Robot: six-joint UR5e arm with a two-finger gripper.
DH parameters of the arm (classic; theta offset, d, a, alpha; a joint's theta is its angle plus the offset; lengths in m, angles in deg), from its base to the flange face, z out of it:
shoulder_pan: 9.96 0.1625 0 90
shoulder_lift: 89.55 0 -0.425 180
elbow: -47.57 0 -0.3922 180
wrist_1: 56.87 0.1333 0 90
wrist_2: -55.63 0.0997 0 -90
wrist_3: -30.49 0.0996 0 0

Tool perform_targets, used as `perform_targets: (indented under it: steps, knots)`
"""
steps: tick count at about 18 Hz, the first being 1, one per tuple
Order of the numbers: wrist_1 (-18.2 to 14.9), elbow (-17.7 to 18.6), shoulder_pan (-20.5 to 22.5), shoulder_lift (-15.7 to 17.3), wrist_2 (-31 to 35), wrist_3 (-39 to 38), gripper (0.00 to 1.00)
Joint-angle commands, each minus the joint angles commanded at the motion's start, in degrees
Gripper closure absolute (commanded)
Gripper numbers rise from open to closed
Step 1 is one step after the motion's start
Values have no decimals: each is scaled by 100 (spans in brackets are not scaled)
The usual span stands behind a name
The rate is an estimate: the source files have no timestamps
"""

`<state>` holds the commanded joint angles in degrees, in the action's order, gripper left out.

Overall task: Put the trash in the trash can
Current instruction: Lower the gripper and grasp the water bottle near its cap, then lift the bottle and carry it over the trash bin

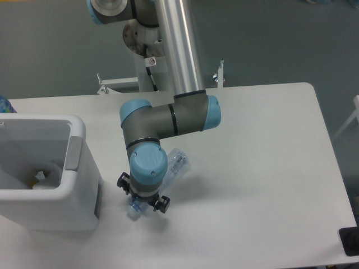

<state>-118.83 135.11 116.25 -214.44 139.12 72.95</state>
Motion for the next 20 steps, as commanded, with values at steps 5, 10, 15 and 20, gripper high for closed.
perform_targets:
  steps: [5, 10, 15, 20]
  knots:
    - [-9, -184, 9, 17, 0, 44, 91]
    - [-62, -658, 448, 114, -70, 114, 91]
    - [-62, -1115, 957, 342, -771, 176, 91]
    - [0, -1344, 1327, 921, -2036, 106, 91]
